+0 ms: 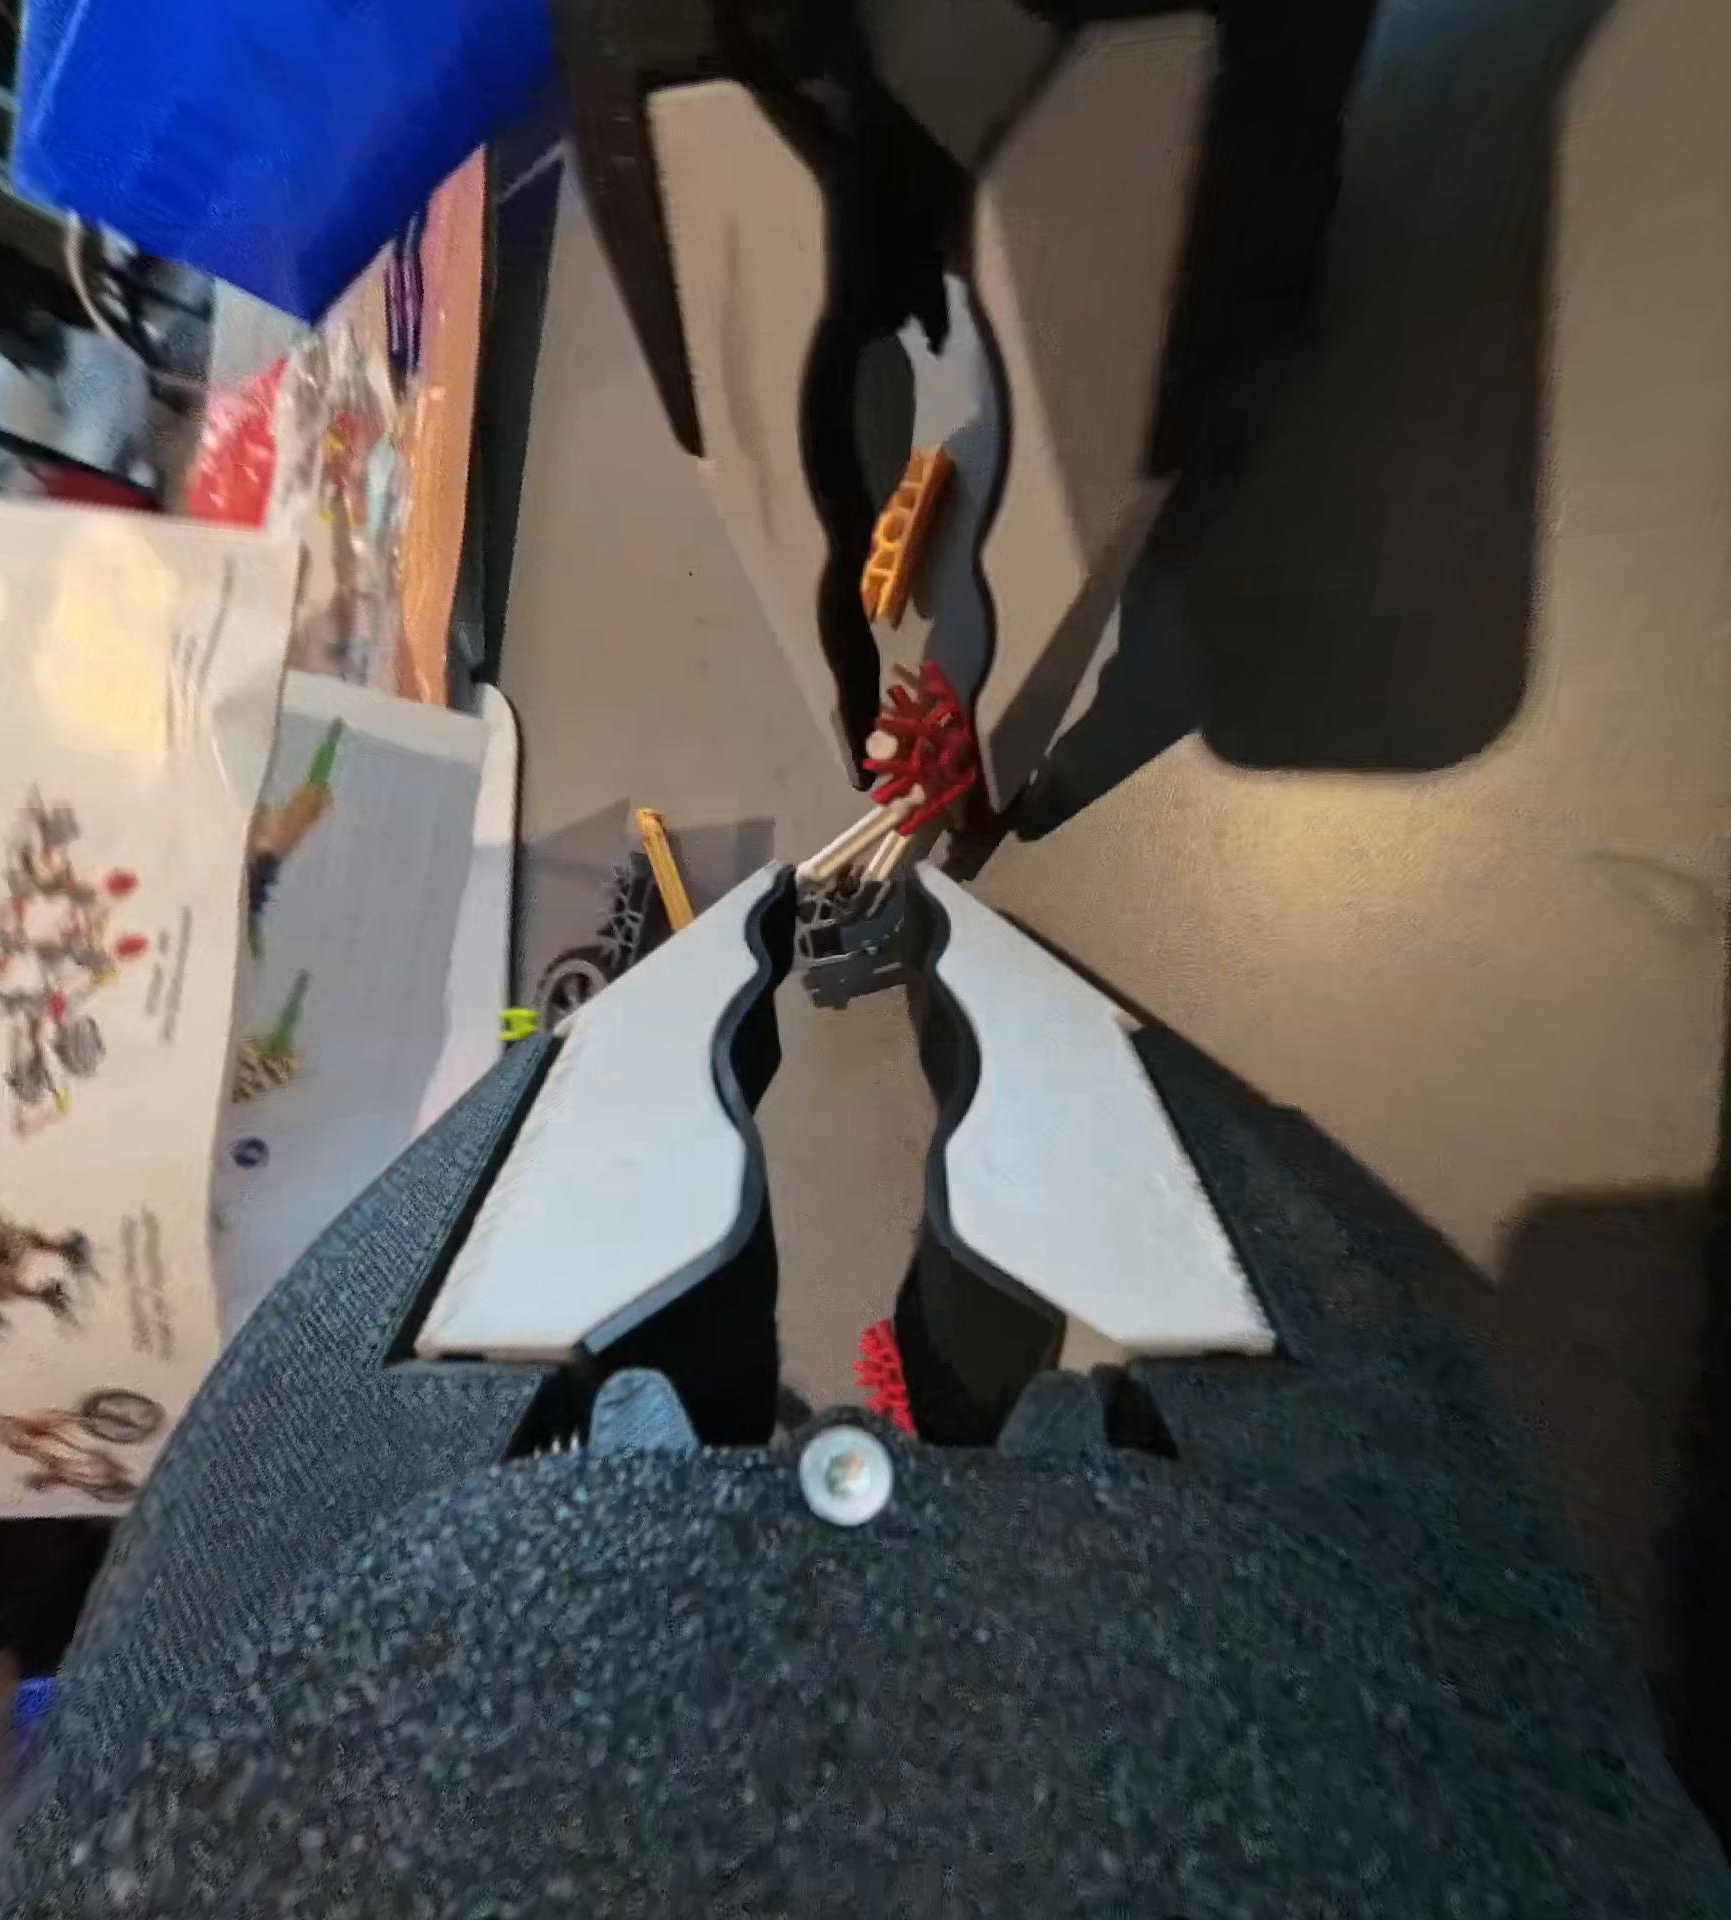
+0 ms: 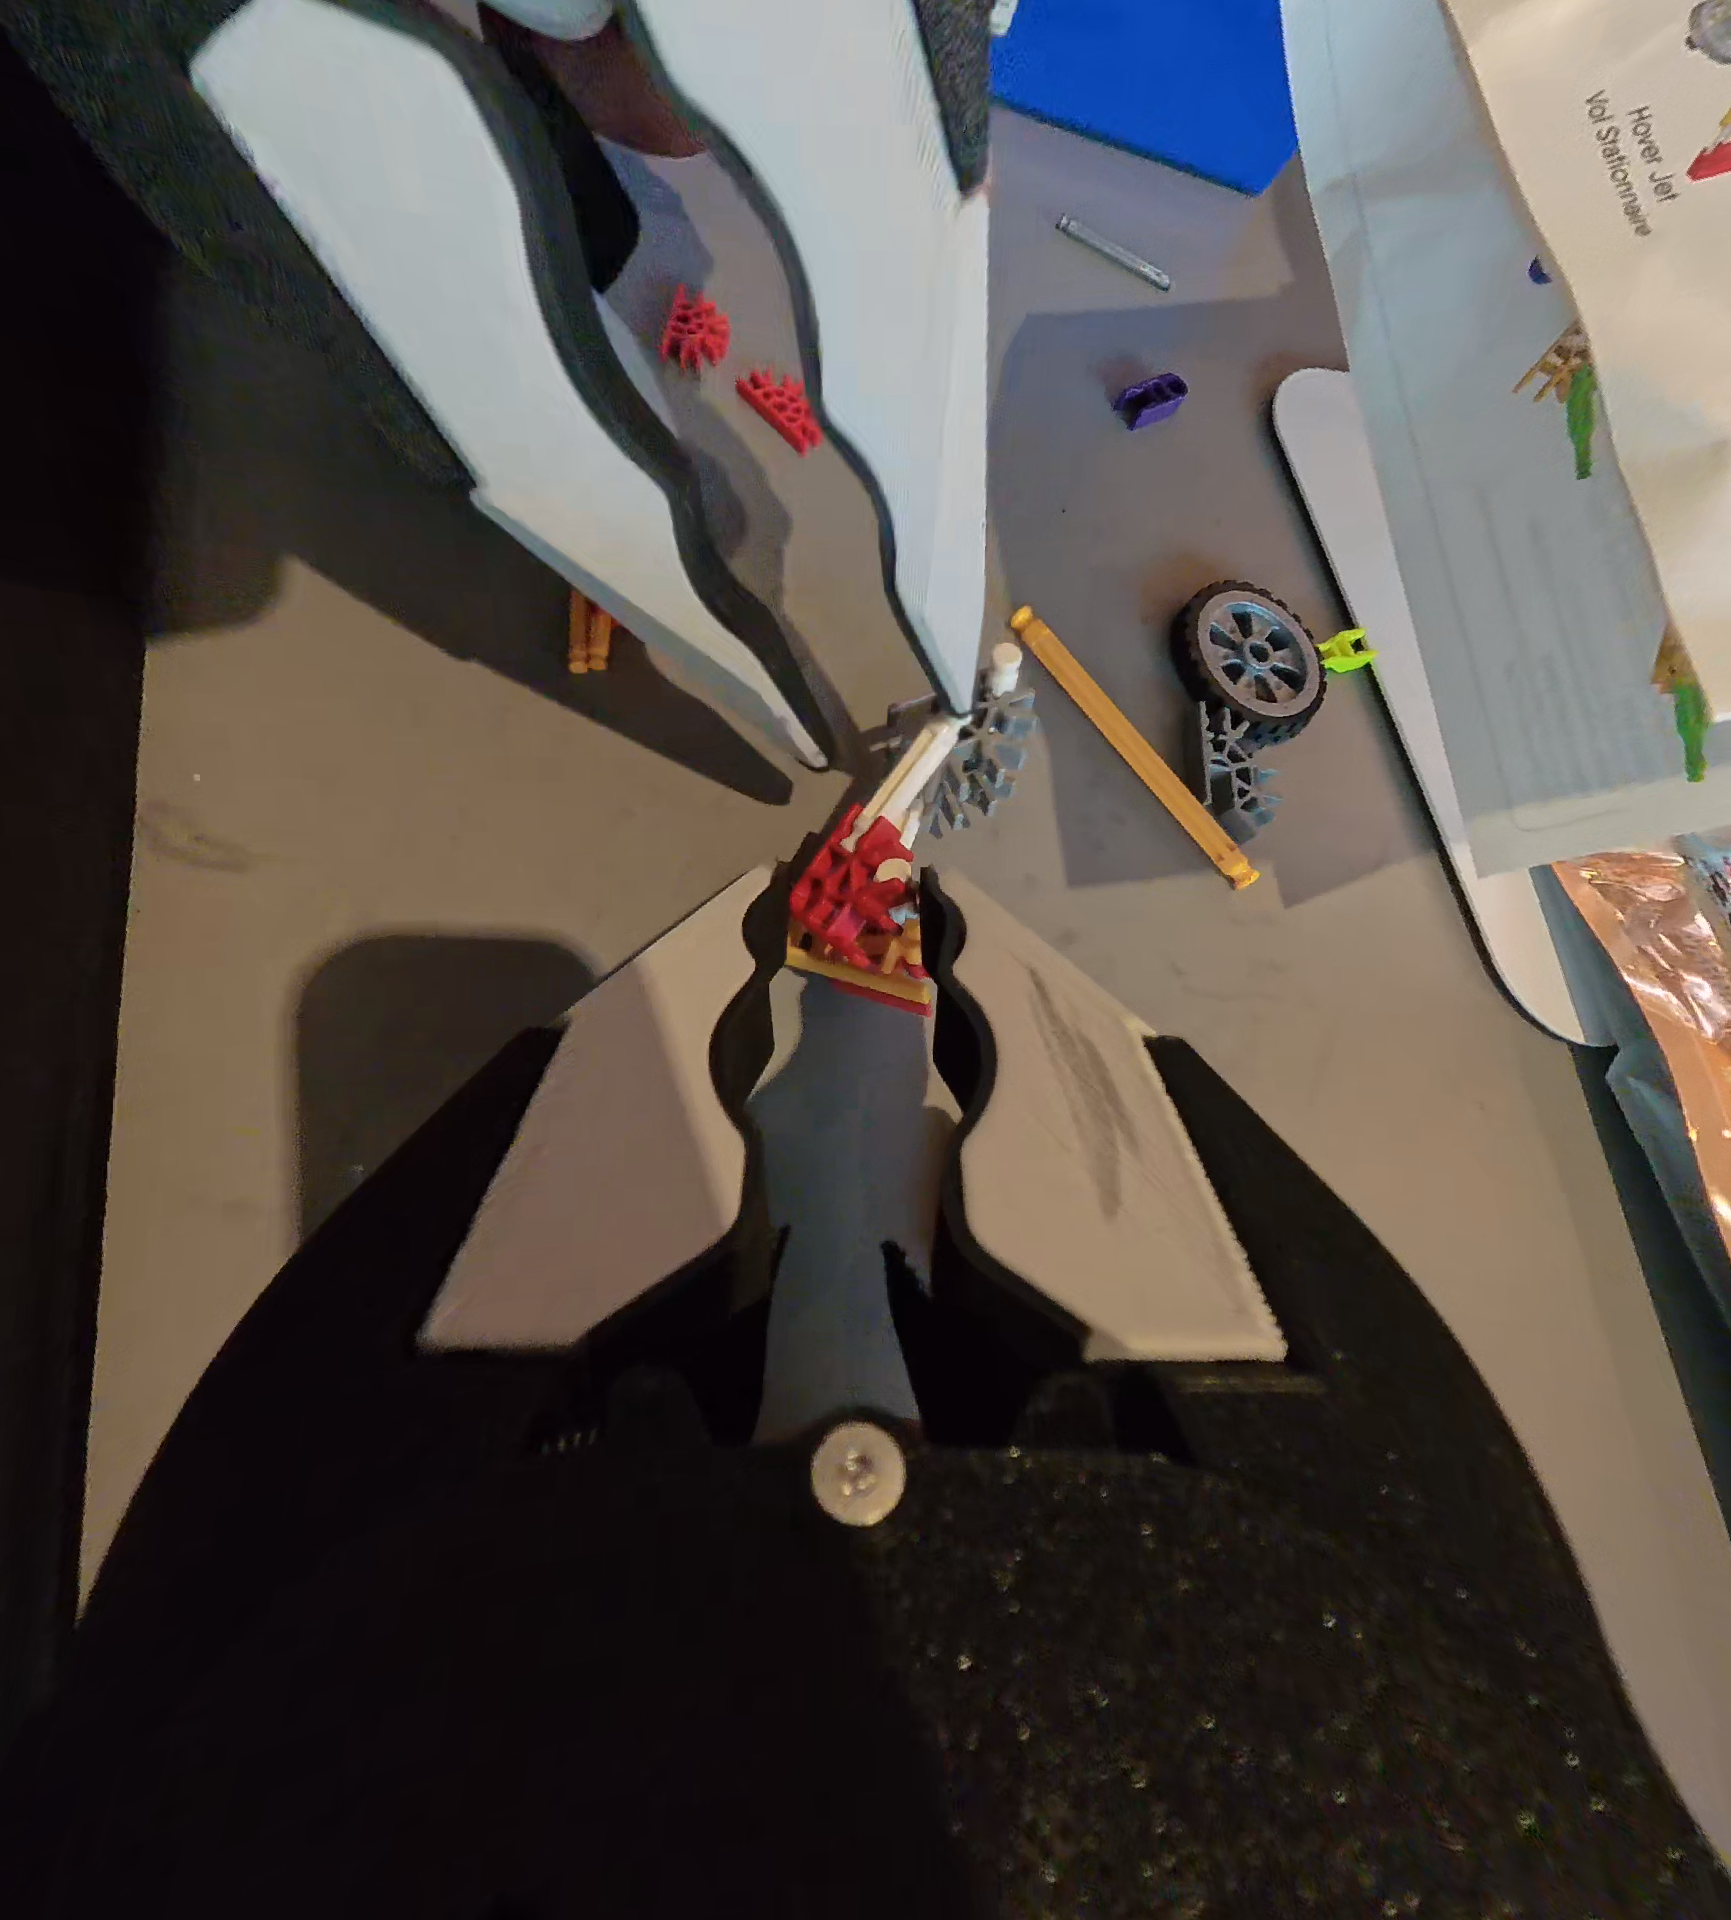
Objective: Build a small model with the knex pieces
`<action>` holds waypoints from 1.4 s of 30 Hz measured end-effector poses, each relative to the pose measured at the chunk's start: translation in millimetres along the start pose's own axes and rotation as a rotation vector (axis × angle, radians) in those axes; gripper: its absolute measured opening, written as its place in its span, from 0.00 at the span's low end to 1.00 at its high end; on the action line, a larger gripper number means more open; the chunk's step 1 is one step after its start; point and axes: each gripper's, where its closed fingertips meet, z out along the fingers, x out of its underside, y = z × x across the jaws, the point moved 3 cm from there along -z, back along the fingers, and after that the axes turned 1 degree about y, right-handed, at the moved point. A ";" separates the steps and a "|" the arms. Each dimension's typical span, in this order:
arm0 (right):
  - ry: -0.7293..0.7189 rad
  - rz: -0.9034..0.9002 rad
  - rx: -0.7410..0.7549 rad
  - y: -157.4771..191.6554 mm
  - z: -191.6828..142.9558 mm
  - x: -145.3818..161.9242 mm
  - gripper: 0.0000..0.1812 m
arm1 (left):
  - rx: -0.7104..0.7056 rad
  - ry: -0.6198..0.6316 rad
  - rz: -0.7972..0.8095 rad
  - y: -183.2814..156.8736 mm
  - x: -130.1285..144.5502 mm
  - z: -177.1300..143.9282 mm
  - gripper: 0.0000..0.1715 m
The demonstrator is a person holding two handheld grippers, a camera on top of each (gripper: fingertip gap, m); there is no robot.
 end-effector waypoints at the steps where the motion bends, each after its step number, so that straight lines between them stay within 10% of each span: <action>1: 0.000 -0.002 -0.004 -0.1 -1.0 0.8 0.13 | -0.018 0.012 0.055 -0.6 -1.1 1.7 0.11; 18: -0.014 -0.017 -0.056 5.7 -5.7 1.7 0.13 | -0.037 0.061 0.411 -9.4 -10.1 10.3 0.06; 34: -0.021 -0.019 -0.034 4.7 -11.2 -1.3 0.19 | 0.188 0.245 0.380 -7.6 -6.8 17.7 0.02; 42: -0.082 0.210 -0.060 -13.0 -16.3 -1.0 0.05 | 0.190 0.270 0.424 -6.3 -5.6 20.9 0.01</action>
